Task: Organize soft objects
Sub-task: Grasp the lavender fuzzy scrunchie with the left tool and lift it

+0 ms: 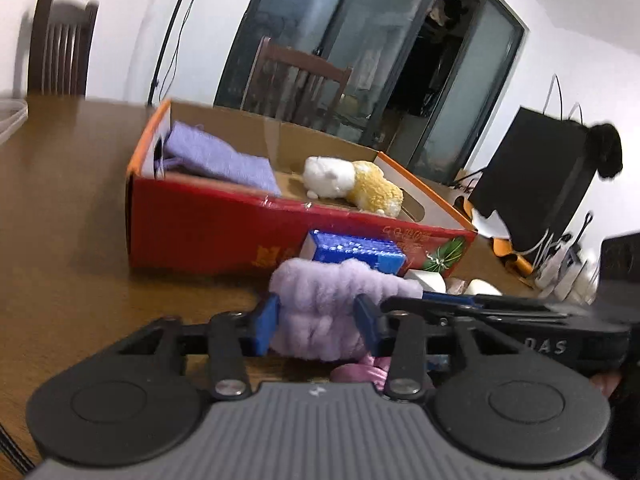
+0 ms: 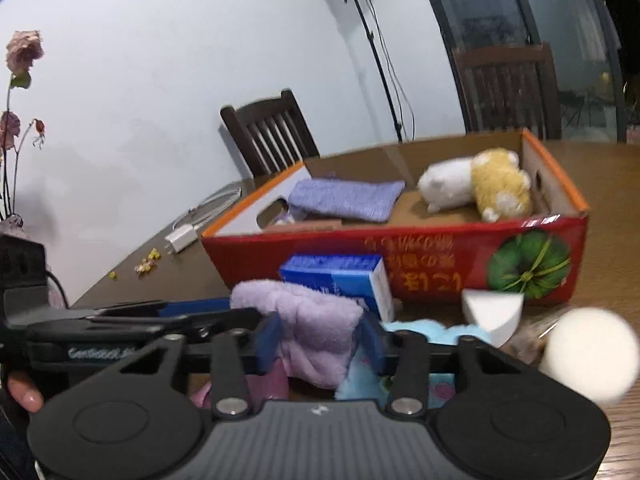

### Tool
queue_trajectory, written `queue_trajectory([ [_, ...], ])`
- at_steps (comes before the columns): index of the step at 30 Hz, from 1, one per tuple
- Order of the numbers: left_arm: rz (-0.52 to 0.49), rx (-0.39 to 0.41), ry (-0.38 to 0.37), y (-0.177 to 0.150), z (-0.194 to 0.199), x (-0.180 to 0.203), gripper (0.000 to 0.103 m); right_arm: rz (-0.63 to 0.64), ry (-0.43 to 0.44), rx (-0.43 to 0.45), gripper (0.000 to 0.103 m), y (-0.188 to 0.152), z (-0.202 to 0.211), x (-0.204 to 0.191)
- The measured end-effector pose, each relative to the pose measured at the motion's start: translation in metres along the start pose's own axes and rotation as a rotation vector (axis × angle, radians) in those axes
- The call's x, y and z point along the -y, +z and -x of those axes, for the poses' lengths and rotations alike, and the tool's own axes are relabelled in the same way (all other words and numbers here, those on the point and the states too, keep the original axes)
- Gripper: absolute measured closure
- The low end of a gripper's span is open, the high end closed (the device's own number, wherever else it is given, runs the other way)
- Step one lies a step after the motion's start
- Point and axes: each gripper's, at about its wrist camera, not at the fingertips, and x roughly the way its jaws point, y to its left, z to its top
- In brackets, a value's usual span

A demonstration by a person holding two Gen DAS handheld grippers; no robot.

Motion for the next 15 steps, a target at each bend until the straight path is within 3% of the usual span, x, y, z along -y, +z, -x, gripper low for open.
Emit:
queue_trajectory([
  [5,-0.014,0.033,-0.001,0.000,0.006,0.002,0.079,-0.030,0.015,0.012,0.087,-0.002,-0.002,0.010],
  [7,-0.026,0.049,0.003,0.002,0.009,0.005,0.080,0.005,0.006,0.012,0.088,-0.003,-0.003,0.005],
  [10,-0.094,0.141,-0.016,0.003,0.024,0.019,0.084,0.039,0.006,0.045,0.089,0.000,0.003,-0.003],
  [15,-0.115,0.241,-0.035,0.021,0.068,0.049,0.084,0.110,0.002,0.168,0.090,0.017,0.050,-0.031],
])
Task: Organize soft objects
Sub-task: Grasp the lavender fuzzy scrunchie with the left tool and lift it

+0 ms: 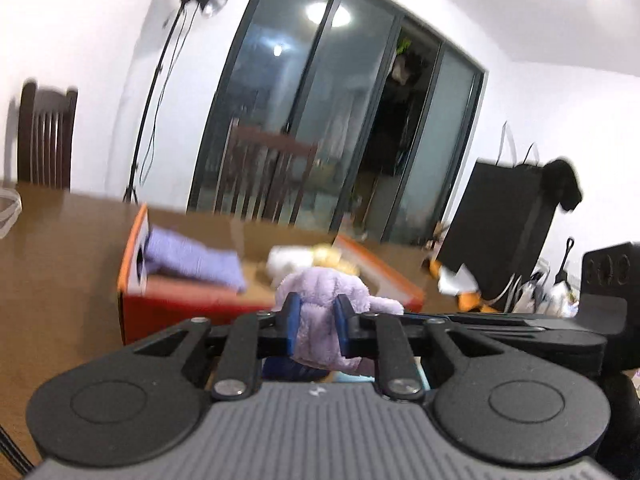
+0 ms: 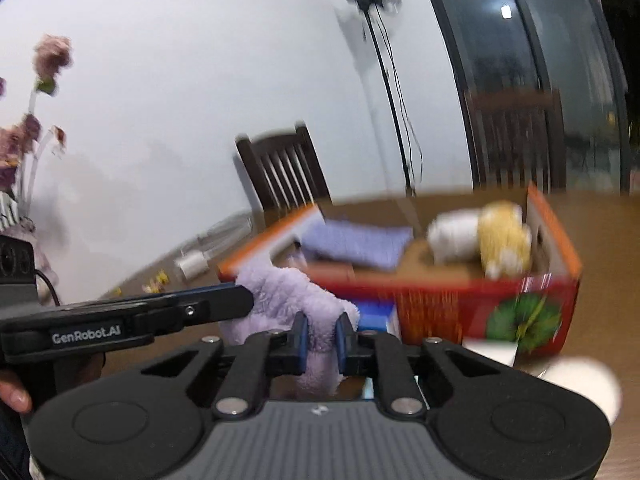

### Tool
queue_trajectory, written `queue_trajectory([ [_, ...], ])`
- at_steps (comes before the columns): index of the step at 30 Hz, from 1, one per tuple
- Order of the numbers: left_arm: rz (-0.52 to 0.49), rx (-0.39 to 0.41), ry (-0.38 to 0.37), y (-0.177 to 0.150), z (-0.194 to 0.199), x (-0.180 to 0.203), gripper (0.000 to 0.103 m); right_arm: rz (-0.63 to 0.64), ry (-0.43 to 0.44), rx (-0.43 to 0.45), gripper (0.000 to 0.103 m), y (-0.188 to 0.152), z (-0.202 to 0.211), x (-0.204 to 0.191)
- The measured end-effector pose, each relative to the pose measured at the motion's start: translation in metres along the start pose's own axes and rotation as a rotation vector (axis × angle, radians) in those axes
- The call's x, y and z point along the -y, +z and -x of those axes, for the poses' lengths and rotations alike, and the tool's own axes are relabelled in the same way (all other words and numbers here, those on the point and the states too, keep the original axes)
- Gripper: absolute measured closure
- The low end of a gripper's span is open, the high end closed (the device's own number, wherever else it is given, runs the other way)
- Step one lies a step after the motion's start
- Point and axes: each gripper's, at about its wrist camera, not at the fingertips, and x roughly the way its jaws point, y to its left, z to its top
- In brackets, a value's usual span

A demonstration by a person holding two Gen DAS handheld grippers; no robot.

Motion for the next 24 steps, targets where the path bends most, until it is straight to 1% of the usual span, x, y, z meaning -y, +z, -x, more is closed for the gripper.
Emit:
queue_trajectory([
  [2,-0.002,0.009,-0.021,0.009,0.021,0.016,0.084,0.018,0.025,0.022,0.090,0.009,0.027,-0.011],
  [3,0.010,0.001,-0.036,0.010,0.031,0.022,0.084,0.008,0.043,0.022,0.090,0.010,0.040,-0.014],
  [5,0.061,-0.053,-0.066,0.003,0.049,0.030,0.084,-0.030,0.083,-0.007,0.090,0.005,0.067,-0.016],
  [8,0.192,-0.171,-0.090,-0.029,0.069,0.034,0.084,-0.107,0.126,-0.098,0.090,-0.023,0.099,-0.020],
  [10,0.272,-0.239,-0.085,-0.057,0.085,0.038,0.084,-0.169,0.134,-0.150,0.090,-0.046,0.112,-0.023],
  [12,0.333,-0.289,-0.067,-0.079,0.096,0.038,0.084,-0.219,0.151,-0.210,0.090,-0.071,0.123,-0.026],
  [14,0.368,-0.315,-0.044,-0.096,0.101,0.034,0.084,-0.256,0.142,-0.247,0.089,-0.089,0.127,-0.029],
  [15,0.374,-0.321,-0.027,-0.101,0.103,0.034,0.084,-0.244,0.124,-0.255,0.088,-0.093,0.127,-0.031],
  [17,0.353,-0.324,0.008,-0.107,0.102,0.036,0.082,-0.222,0.055,-0.245,0.082,-0.099,0.128,-0.035],
  [18,0.333,-0.328,0.012,-0.109,0.101,0.038,0.075,-0.210,0.031,-0.236,0.081,-0.100,0.127,-0.037],
  [19,0.321,-0.329,0.012,-0.109,0.106,0.039,0.068,-0.205,0.016,-0.229,0.076,-0.101,0.127,-0.038],
  [20,0.314,-0.326,0.015,-0.110,0.107,0.039,0.059,-0.205,0.015,-0.220,0.070,-0.101,0.128,-0.039],
  [22,0.308,-0.312,0.008,-0.110,0.111,0.039,0.057,-0.212,0.025,-0.212,0.064,-0.104,0.126,-0.043],
  [24,0.301,-0.315,0.015,-0.110,0.108,0.040,0.055,-0.215,0.005,-0.209,0.063,-0.108,0.125,-0.045],
])
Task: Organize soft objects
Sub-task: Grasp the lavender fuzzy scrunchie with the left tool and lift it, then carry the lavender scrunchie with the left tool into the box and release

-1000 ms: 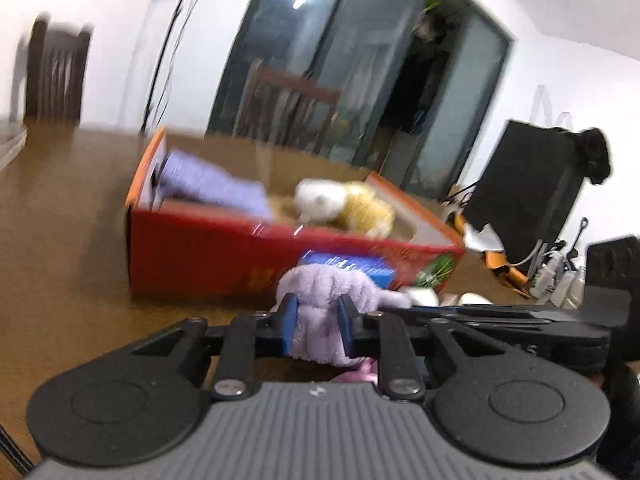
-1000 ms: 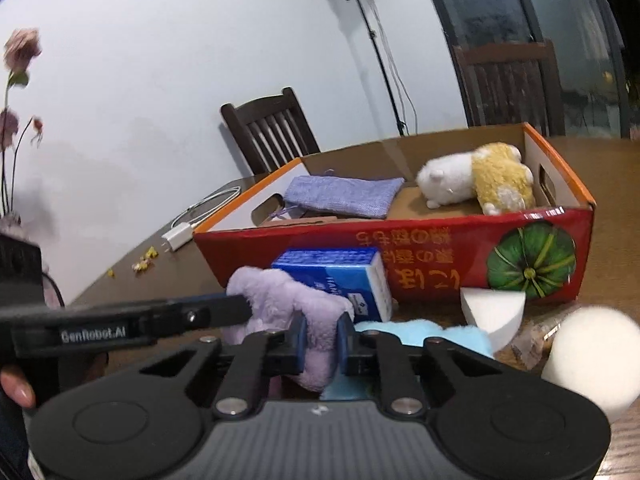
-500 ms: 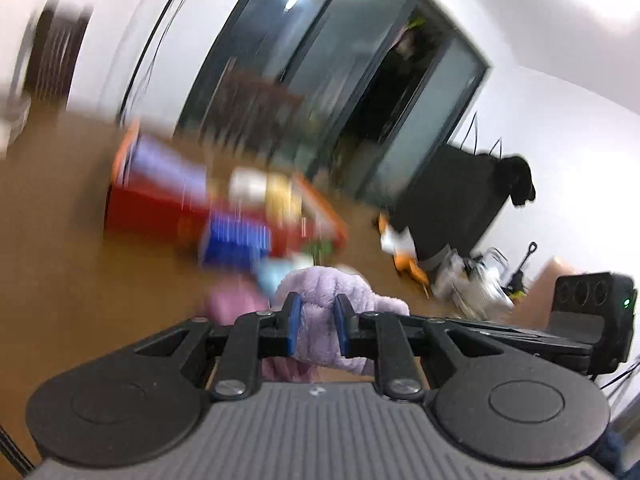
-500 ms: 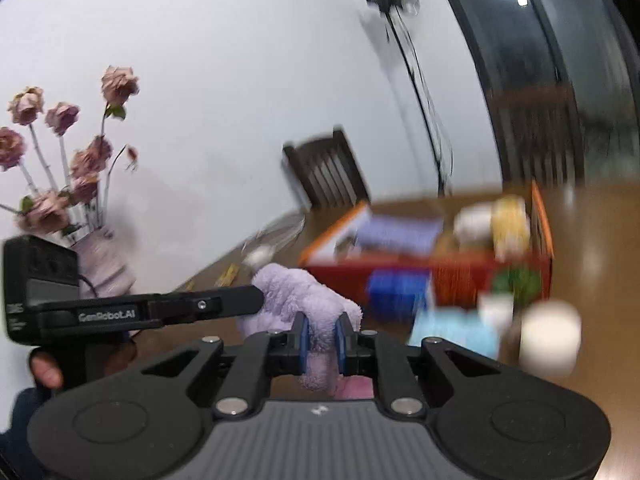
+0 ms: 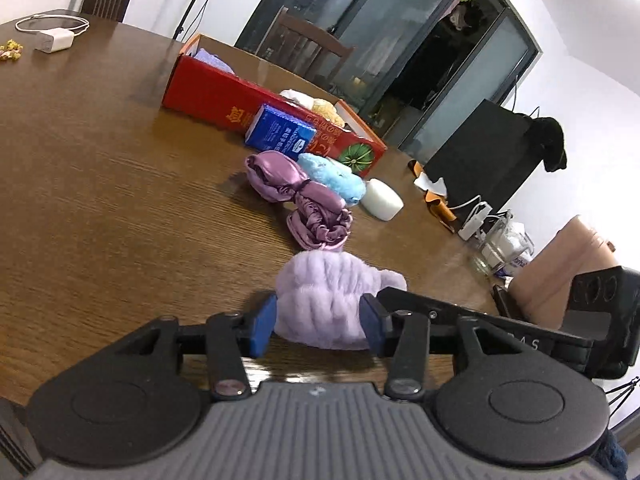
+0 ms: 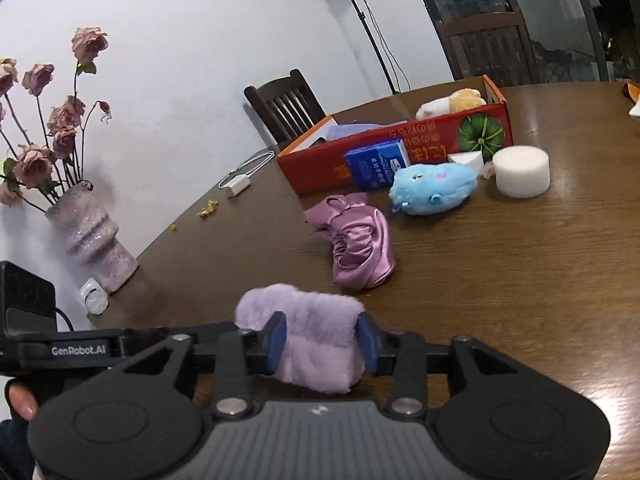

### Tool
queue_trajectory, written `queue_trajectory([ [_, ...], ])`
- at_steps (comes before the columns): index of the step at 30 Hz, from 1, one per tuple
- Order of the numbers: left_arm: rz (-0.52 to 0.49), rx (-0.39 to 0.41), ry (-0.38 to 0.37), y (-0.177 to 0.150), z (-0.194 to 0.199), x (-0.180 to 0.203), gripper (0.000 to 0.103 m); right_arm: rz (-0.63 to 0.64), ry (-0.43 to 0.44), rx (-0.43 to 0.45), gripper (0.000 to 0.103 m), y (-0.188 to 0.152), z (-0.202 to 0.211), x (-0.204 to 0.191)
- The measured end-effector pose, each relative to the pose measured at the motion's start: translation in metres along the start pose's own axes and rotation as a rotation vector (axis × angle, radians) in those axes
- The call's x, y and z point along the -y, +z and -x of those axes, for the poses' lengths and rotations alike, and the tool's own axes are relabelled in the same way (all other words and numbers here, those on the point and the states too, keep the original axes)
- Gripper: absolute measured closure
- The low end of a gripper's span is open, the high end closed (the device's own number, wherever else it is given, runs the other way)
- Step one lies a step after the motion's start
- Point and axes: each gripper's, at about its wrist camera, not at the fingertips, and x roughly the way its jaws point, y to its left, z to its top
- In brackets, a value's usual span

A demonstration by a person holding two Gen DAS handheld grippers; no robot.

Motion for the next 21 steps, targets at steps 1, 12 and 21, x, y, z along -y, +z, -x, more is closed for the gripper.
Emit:
queue_trajectory([
  [1,-0.010,0.003,0.004,0.000,-0.002,0.000,0.055,0.001,-0.014,0.004,0.063,0.000,-0.001,0.000],
  [12,-0.016,-0.010,-0.068,0.014,-0.020,-0.009,0.057,-0.071,-0.033,-0.006,0.071,0.000,-0.016,0.011],
  [21,-0.100,0.056,-0.133,0.049,-0.012,0.004,0.076,-0.017,0.015,-0.004,0.087,0.035,-0.014,-0.003],
])
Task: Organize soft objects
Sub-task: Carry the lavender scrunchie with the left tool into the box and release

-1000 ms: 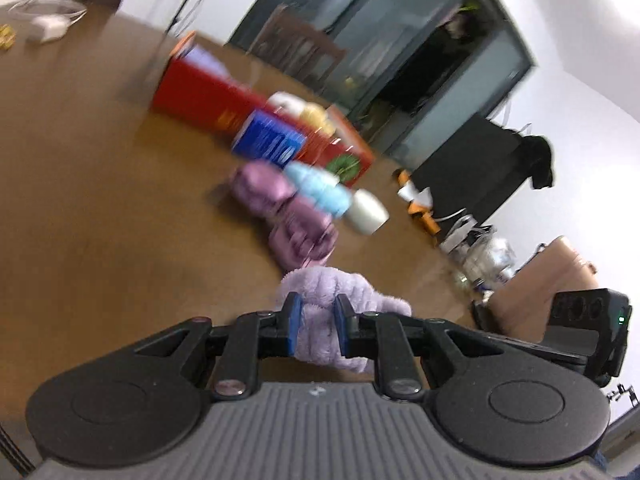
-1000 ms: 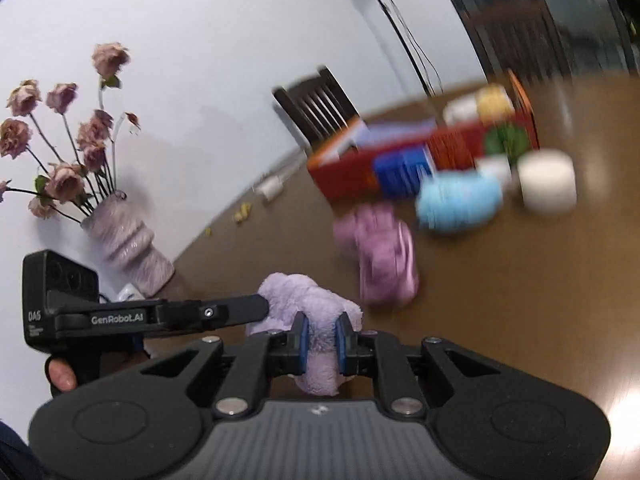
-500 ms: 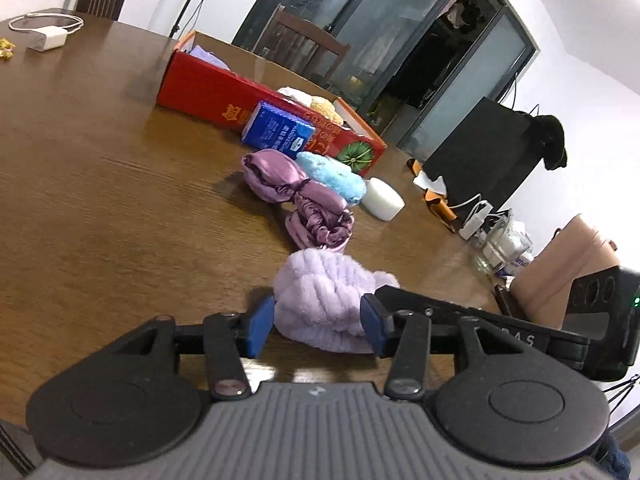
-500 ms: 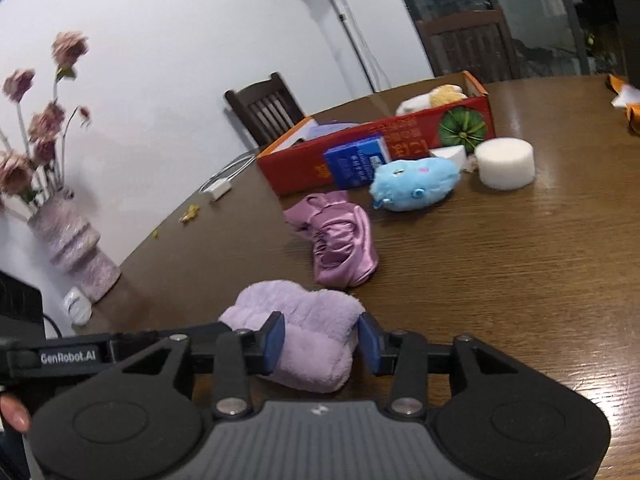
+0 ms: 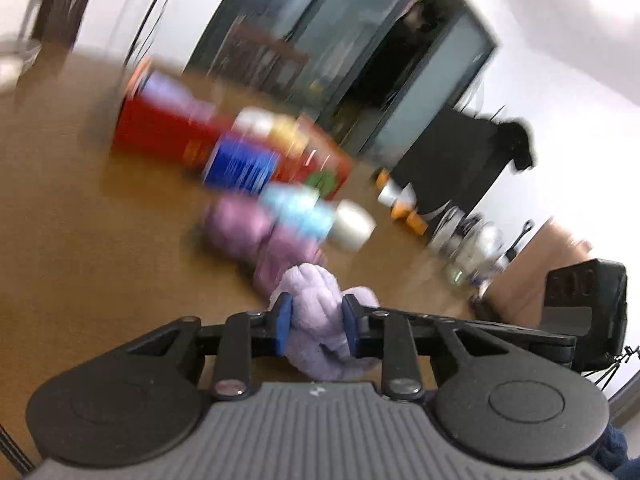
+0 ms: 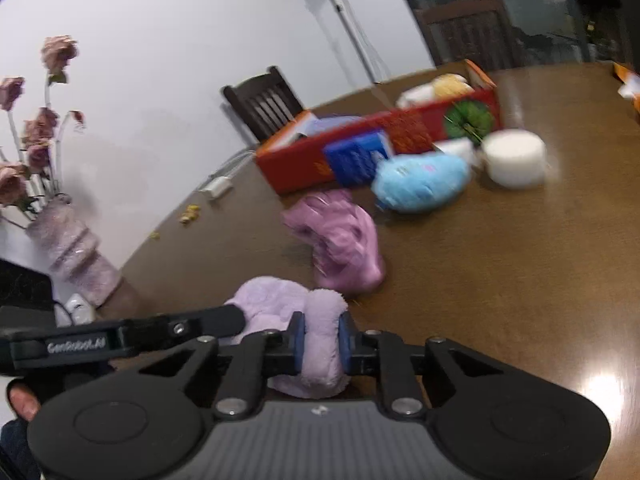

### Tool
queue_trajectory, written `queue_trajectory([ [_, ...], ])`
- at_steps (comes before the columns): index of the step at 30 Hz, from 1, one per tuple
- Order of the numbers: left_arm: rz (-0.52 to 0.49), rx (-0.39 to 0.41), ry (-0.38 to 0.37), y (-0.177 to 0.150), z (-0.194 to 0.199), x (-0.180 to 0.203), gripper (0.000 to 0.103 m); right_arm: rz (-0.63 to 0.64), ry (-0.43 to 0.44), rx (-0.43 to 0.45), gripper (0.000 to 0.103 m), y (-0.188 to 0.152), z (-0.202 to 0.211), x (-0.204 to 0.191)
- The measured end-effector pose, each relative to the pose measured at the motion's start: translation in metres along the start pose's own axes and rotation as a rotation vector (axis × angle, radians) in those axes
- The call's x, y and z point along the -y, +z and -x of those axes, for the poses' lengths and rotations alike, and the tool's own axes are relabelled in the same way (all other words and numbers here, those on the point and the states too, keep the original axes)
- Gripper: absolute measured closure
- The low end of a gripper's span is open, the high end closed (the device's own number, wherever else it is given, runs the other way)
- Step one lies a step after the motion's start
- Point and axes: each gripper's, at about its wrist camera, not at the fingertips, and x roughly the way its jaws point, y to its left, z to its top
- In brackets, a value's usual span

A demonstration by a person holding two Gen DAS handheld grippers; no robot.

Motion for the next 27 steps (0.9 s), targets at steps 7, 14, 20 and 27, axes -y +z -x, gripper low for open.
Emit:
queue_trajectory([
  [7,-0.131,0.157,0.002,0.137,-0.026,-0.017,0.076,0.172,0.074,0.142,0.087,0.147,-0.037,-0.012],
  [14,-0.063,0.003,0.220,0.240,-0.136,-0.095,0.076,0.119,0.038,-0.054,0.087,0.269,-0.204,0.035],
  [20,-0.235,-0.147,0.417,0.239,-0.199,-0.129,0.070,0.052,-0.029,-0.269,0.086,0.277,-0.311,0.070],
  [27,-0.262,-0.103,0.430,0.241,-0.186,-0.129,0.057,0.077,-0.042,-0.342,0.077,0.266,-0.337,0.071],
])
